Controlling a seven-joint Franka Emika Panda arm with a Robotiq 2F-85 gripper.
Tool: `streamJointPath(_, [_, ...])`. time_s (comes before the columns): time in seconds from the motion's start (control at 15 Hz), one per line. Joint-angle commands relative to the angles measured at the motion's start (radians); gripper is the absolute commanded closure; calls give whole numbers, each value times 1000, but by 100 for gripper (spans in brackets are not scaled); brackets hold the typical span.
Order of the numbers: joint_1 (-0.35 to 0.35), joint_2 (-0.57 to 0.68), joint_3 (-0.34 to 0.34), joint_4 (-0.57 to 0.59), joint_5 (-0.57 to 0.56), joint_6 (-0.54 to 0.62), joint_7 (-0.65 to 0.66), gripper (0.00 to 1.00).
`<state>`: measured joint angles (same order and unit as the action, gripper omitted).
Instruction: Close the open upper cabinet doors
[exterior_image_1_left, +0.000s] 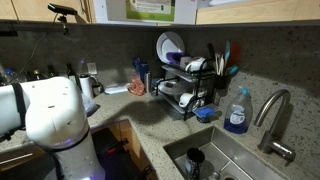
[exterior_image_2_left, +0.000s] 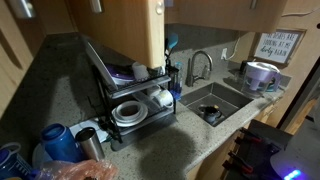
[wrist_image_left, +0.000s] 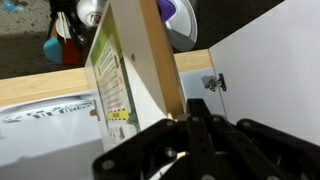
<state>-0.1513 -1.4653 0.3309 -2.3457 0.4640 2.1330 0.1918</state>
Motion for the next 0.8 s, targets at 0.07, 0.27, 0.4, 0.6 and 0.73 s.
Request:
streamJointPath(0.07, [24,4,-39,3,-111,24,54,100])
streamJointPath(0.27, [21,-1,-77,7,-170,25,63,100])
streamJointPath(0.4, [18,-8,-104,5,-201,23,59,100])
streamJointPath(0.6, [6,-18,-148,-4,-246,17,58,100])
streamJointPath(0.73, [-1,-24,-174,-4,-274,15,59,100])
